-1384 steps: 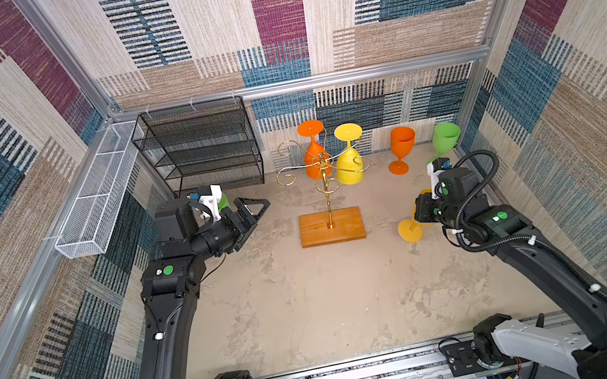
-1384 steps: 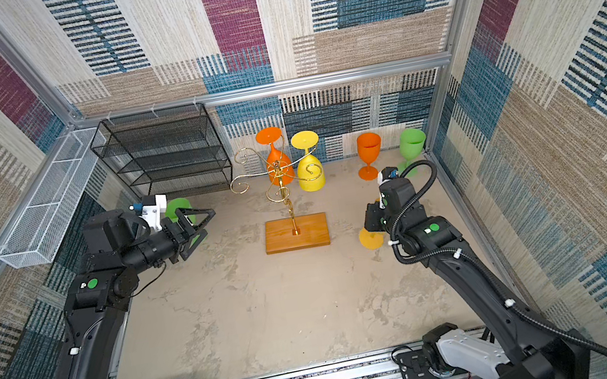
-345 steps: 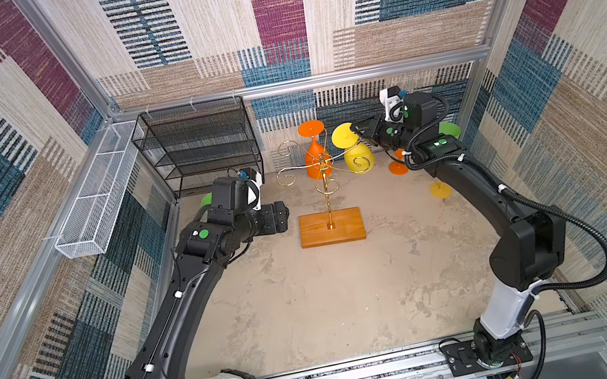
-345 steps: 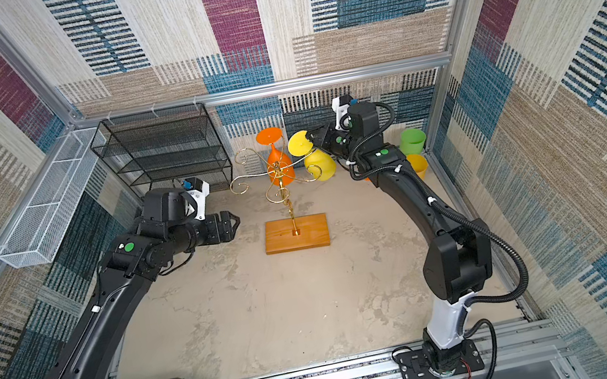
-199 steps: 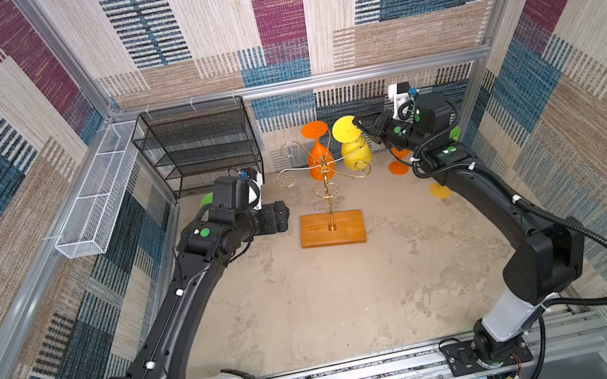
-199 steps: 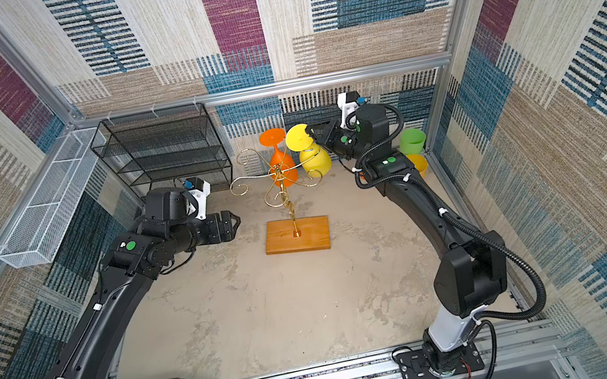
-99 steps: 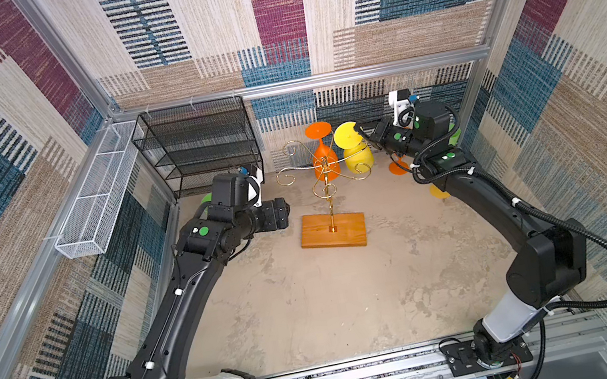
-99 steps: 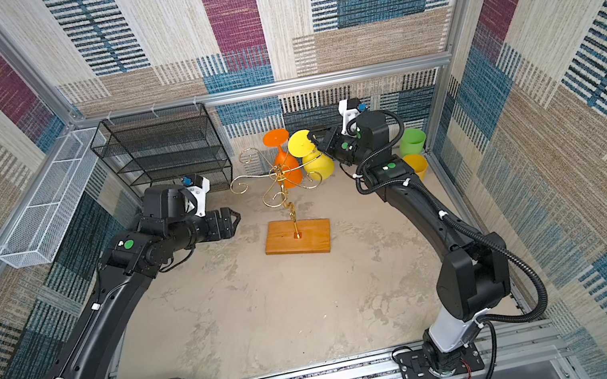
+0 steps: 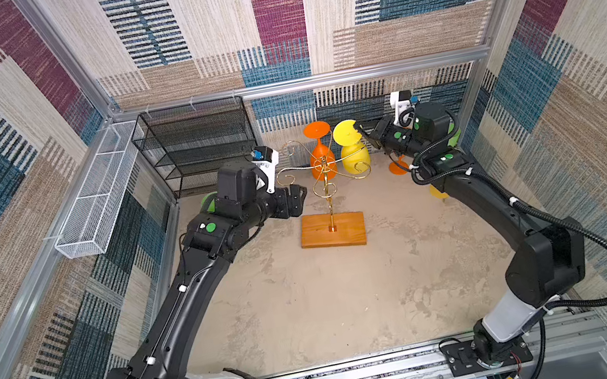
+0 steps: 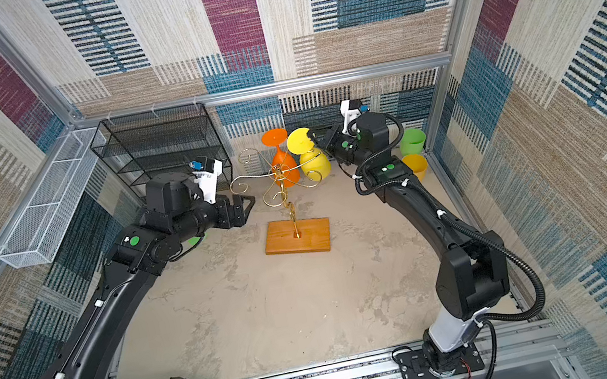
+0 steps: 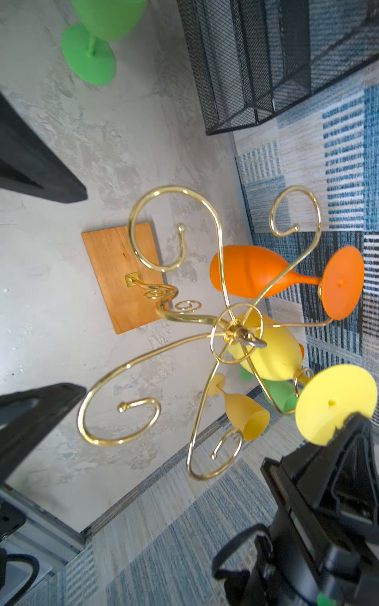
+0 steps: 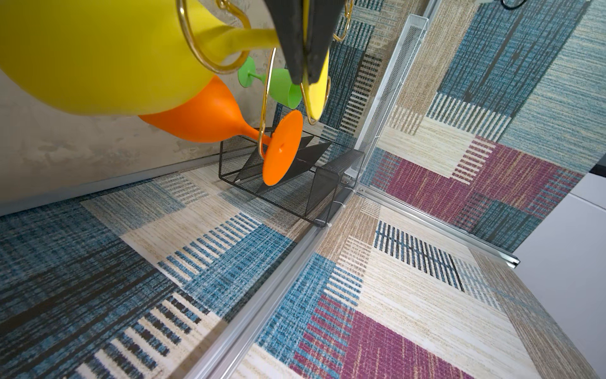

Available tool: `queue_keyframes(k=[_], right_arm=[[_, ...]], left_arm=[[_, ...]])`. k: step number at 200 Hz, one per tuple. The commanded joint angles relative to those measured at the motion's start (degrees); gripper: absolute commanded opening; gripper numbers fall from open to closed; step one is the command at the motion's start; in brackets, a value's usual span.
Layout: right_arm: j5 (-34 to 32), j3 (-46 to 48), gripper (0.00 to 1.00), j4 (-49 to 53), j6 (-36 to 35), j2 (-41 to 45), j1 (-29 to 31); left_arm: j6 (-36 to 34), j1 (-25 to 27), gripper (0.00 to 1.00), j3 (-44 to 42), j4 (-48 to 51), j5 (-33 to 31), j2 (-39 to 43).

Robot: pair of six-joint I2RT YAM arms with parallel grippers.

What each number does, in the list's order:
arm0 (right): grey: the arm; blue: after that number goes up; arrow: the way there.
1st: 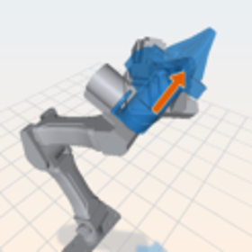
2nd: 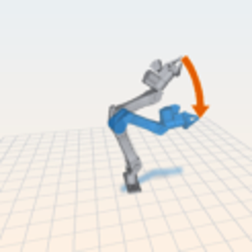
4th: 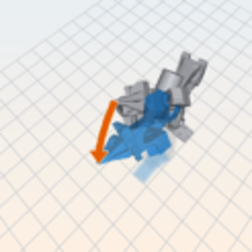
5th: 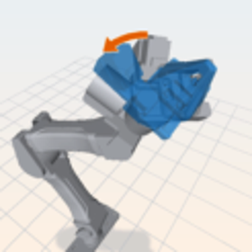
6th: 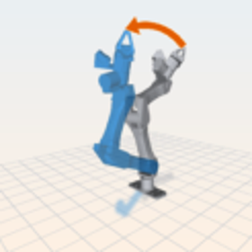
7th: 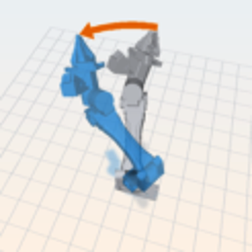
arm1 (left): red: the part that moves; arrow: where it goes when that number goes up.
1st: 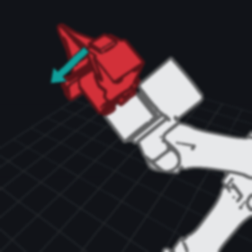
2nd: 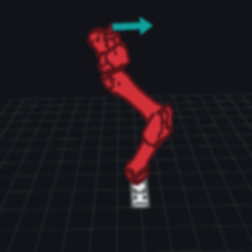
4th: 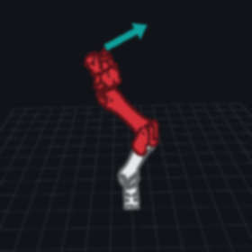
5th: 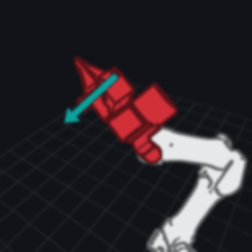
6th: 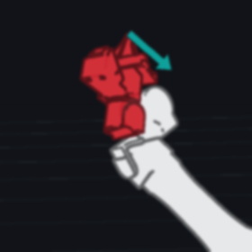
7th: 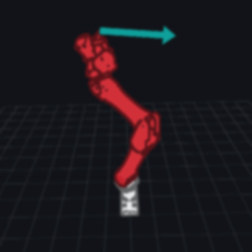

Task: Take the wine glass off the wine glass rack
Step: 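Move the left gripper to the gold rack stem while the right holds the glass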

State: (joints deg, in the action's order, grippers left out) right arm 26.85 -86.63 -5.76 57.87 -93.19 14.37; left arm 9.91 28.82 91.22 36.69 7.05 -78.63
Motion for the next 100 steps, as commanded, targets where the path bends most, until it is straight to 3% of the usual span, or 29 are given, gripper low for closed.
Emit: queue_keyframes(k=[1, 100], right_arm=[[0.40, 1.43, 0.00, -4.63, 6.57, 0.77, 0.17], [-0.93, 5.73, 0.00, -7.72, 14.20, 5.25, 0.22]], left_arm=[[-5.16, 1.26, 0.90, -1.80, -8.30, 2.60, -0.40], [-8.55, 5.43, 0.88, -0.14, -19.96, 3.41, -4.87]])
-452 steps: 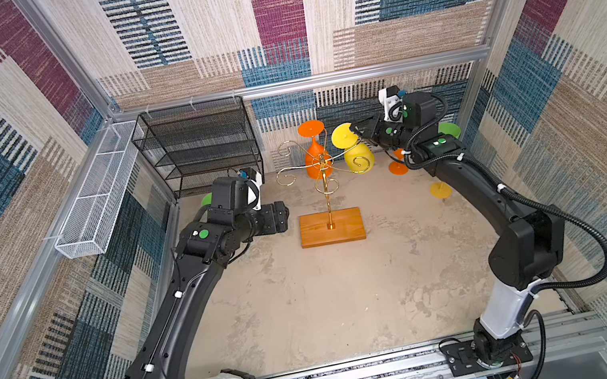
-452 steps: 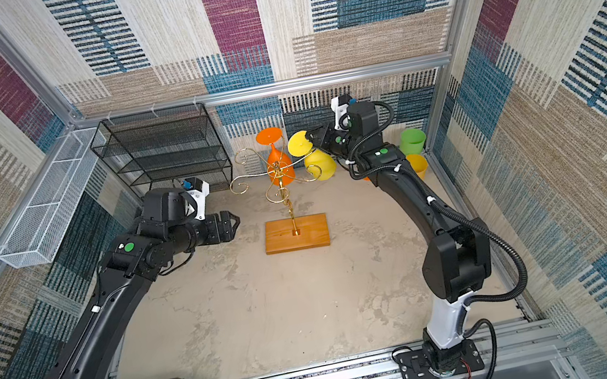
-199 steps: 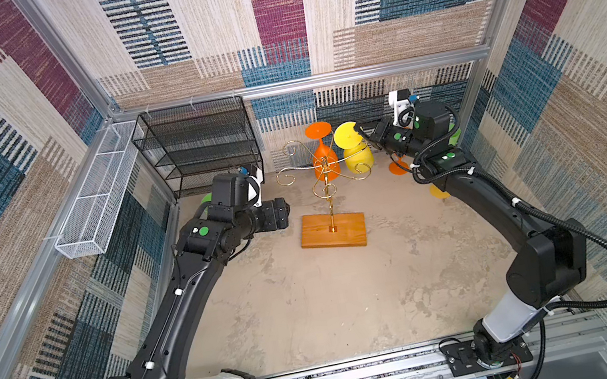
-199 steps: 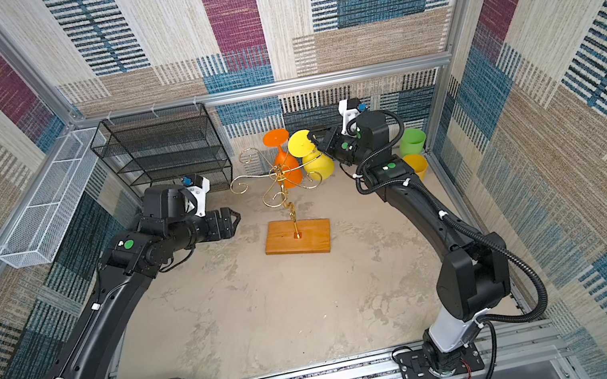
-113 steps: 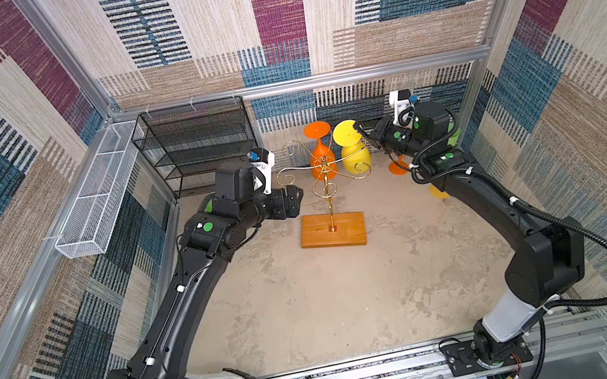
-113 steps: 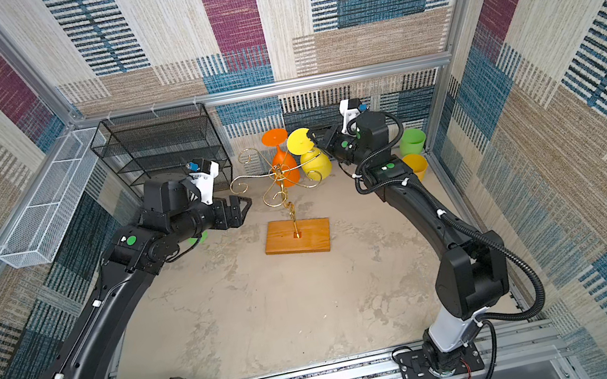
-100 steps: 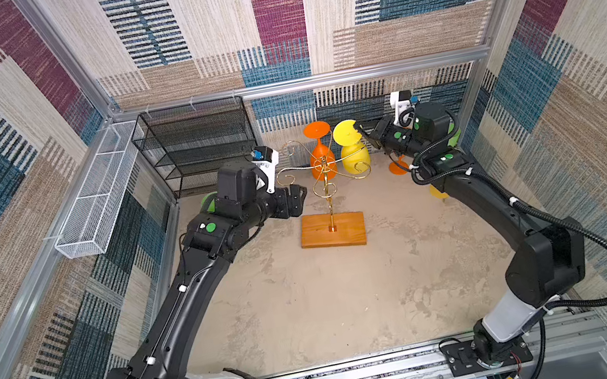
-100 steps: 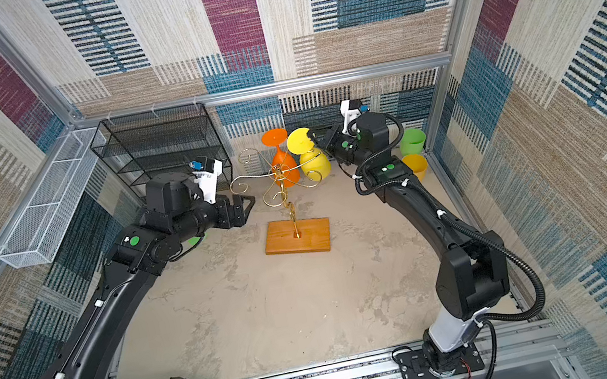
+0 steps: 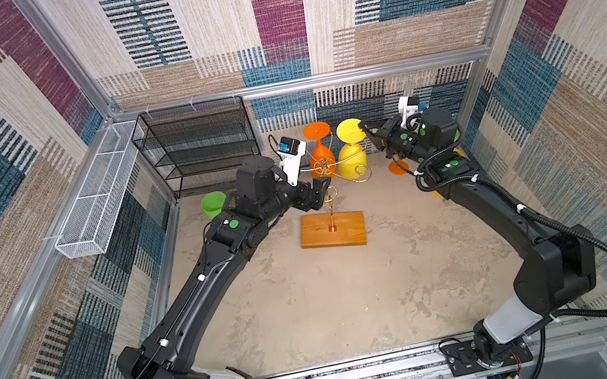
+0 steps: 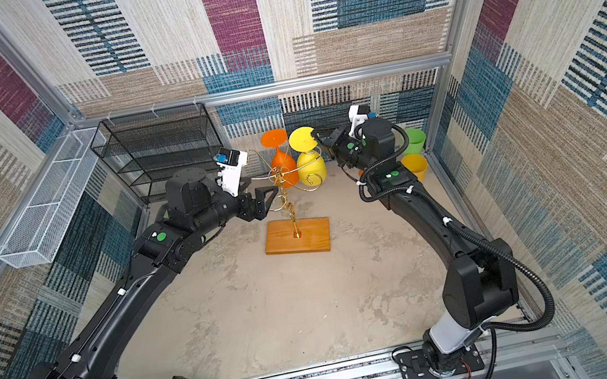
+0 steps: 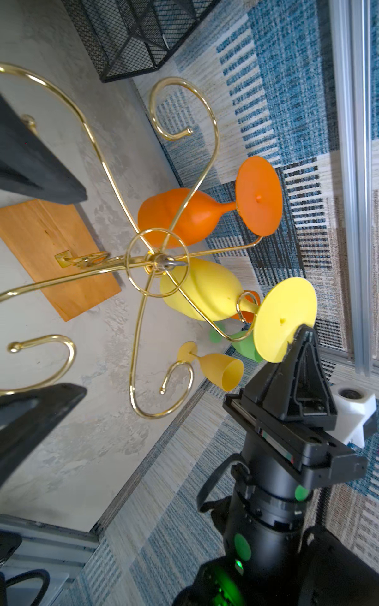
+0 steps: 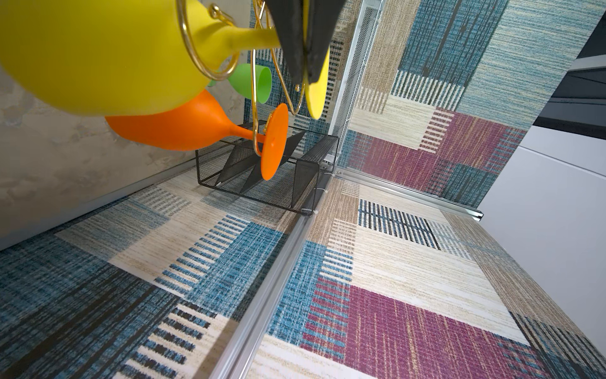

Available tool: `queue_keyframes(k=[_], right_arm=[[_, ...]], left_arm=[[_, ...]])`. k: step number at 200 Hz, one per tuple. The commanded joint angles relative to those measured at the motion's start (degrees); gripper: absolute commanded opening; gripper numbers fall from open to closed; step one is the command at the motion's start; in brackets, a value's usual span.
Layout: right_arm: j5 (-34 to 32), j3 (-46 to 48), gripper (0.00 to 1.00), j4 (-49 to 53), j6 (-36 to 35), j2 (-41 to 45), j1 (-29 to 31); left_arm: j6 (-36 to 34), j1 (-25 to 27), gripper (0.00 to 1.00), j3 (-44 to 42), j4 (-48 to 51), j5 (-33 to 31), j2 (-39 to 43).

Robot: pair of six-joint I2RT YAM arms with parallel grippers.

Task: Take the wine glass off the wine glass rack
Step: 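Move the left gripper to the gold rack stem while the right holds the glass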

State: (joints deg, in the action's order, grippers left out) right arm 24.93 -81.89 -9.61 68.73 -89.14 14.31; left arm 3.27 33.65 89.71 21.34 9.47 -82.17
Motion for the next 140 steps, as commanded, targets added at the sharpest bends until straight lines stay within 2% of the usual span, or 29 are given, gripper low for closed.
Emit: queue_keyframes(k=[1, 79, 140], right_arm=[[1.00, 1.05, 0.00, -3.94, 3.38, 1.23, 0.28], [1.67, 2.53, 0.00, -5.69, 5.62, 1.48, 0.04], [-0.87, 0.16, 0.00, 1.01, -0.90, 0.79, 0.02]], left_arm=[[-1.93, 0.66, 0.88, 1.44, -4.68, 0.98, -1.37], [-4.50, 2.96, 0.86, 4.65, -9.54, 1.29, -8.04], [-5.60, 3.00, 0.85, 5.77, -7.13, -2.78, -8.50]])
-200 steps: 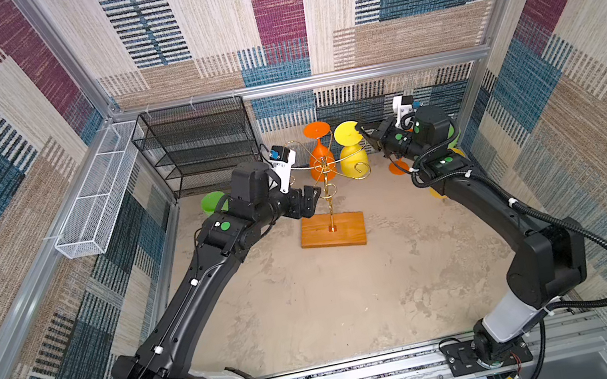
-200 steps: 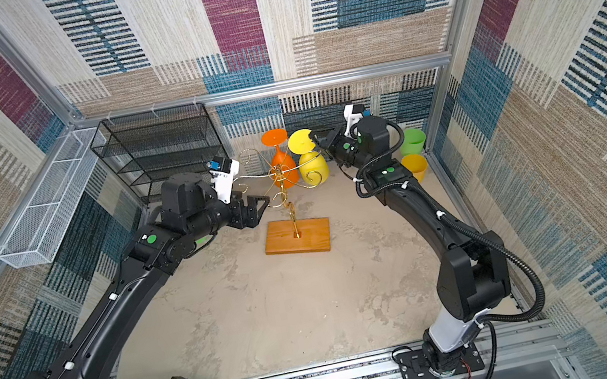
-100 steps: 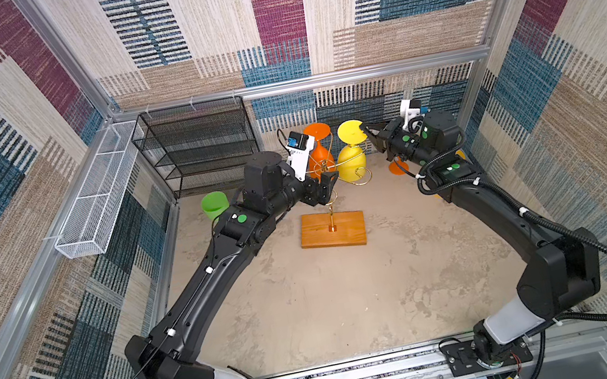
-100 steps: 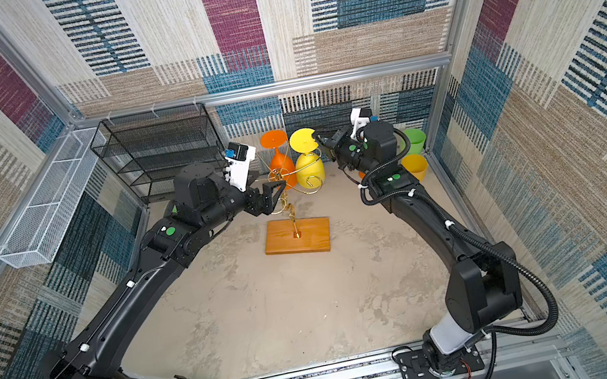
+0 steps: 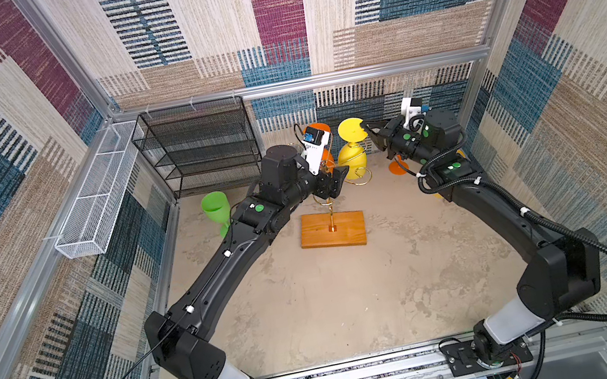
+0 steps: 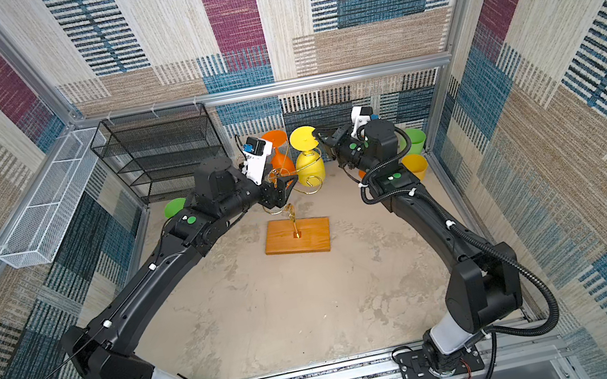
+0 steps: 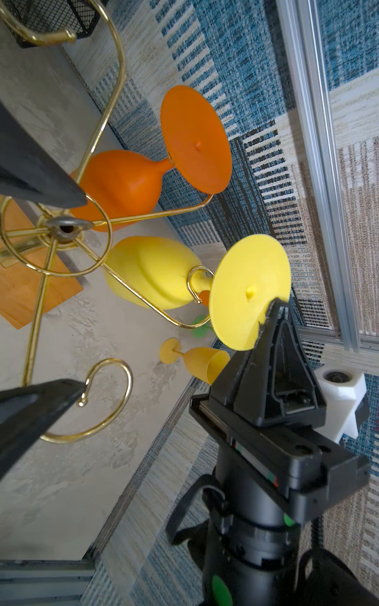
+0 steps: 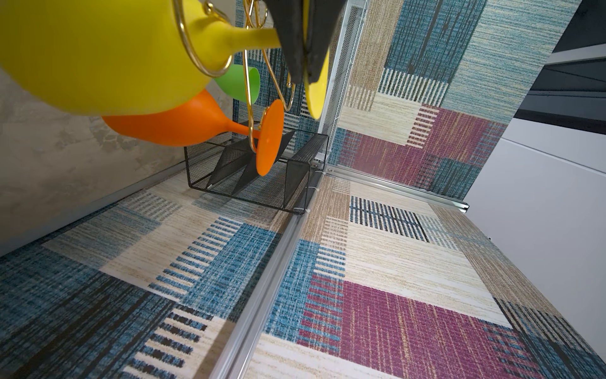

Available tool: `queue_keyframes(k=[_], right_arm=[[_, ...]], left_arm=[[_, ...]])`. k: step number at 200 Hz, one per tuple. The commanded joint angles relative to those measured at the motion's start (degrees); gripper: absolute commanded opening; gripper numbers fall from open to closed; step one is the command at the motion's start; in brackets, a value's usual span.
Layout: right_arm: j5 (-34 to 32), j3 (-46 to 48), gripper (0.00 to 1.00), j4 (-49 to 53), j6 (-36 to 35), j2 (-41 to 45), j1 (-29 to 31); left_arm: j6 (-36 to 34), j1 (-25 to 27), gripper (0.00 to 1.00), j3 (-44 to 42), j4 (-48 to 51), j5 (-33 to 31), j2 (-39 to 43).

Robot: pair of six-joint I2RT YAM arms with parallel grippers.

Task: Take the wine glass off the wine glass rack
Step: 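Move the left gripper to the gold rack stem while the right holds the glass, then pull the yellow glass off its hook with the right while the left steadies the rack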

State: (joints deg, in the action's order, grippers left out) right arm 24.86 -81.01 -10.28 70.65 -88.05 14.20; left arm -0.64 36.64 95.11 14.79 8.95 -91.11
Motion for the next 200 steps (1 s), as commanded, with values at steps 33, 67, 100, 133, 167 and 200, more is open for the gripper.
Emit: queue_keyframes(k=[33, 67, 100, 133, 167, 200], right_arm=[[0.10, -1.32, 0.00, 3.16, -3.83, -1.90, 0.13], [-0.08, -1.16, 0.00, 4.30, -4.98, -1.90, 0.06], [-1.13, -0.23, 0.00, 5.01, -5.94, -0.75, 0.13], [-3.53, 1.37, 0.00, 4.51, -6.33, 1.10, -0.21], [-3.68, 0.88, 0.00, 3.41, -5.97, 1.14, -1.36], [-3.88, 1.06, 0.00, 3.50, -6.27, 1.80, -2.31]], left_arm=[[-1.73, -0.06, 0.85, -0.74, 0.16, -3.51, 0.99], [-1.73, -0.09, 0.85, -2.03, 0.39, -4.44, 1.33], [-1.51, -0.11, 0.84, -1.86, 1.20, -5.17, 0.78], [-0.96, -0.09, 0.84, -1.77, 1.46, -5.06, 0.57], [-0.81, -0.08, 0.83, -1.68, 2.24, -5.27, 0.51], [-0.76, -0.14, 0.83, -1.77, 2.79, -5.76, 0.90]])
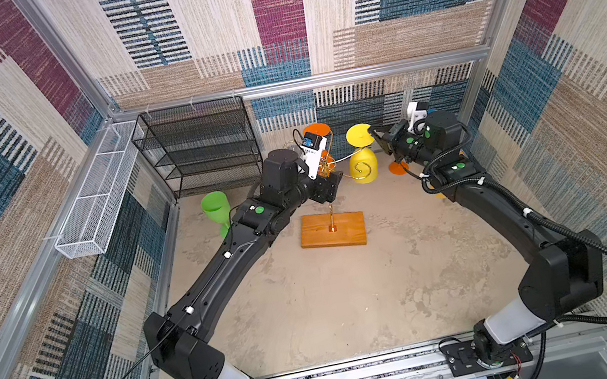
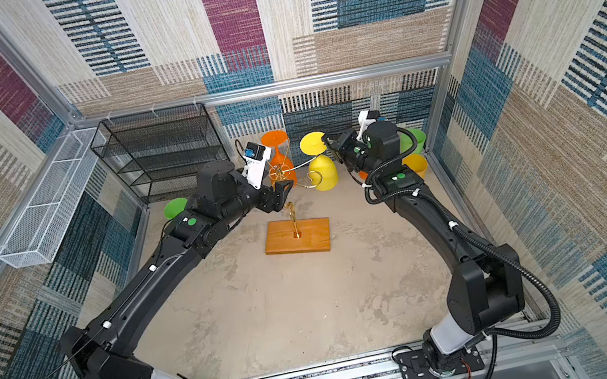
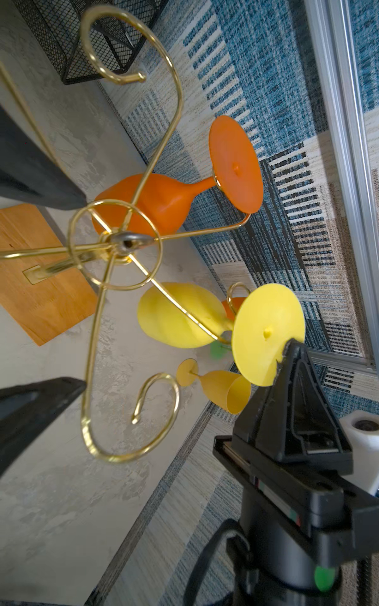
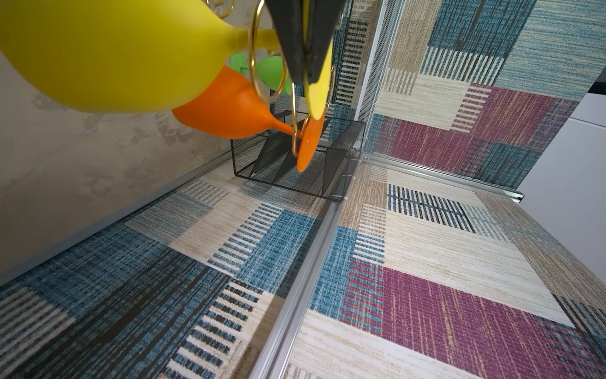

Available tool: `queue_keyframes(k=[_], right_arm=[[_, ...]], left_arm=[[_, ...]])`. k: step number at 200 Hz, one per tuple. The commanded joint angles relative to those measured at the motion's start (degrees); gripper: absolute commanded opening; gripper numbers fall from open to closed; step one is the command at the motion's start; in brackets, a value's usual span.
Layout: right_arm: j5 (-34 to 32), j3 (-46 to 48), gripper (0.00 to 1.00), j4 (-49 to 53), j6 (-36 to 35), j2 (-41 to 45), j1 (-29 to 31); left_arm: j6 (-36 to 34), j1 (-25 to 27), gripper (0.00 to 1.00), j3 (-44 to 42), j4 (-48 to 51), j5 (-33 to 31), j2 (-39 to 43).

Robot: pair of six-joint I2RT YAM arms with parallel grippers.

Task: Take the wine glass off the wine glass rack
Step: 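Pull the yellow glass off its hook with the right while the left steadies the rack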

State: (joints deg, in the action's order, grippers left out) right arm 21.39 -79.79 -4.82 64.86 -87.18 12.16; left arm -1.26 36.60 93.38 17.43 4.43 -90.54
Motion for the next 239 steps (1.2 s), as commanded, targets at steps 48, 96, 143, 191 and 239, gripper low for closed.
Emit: queue_keyframes(k=[48, 96, 143, 191, 239], right_arm=[[0.32, 3.73, 0.00, -2.21, -1.05, 3.53, -0.21], [0.85, 4.51, 0.00, -2.04, -1.44, 4.95, 0.14], [1.55, 2.52, 0.00, -2.30, -1.30, 2.86, 1.76], [1.46, 0.69, 0.00, -2.72, -1.03, 0.79, 2.87], [1.81, -1.59, 0.00, -3.55, -0.13, -1.63, 2.97]], left_arm=[[0.14, -0.05, 0.83, 0.07, -0.07, -1.05, -0.39], [0.54, -0.04, 0.83, 0.31, -0.12, -0.72, -0.92], [0.42, -0.04, 0.83, 0.31, 0.19, -0.75, -0.78], [0.32, -0.09, 0.83, 0.31, 0.41, -0.81, -0.49], [0.29, -0.04, 0.82, 0.57, 0.97, -0.82, -0.48]])
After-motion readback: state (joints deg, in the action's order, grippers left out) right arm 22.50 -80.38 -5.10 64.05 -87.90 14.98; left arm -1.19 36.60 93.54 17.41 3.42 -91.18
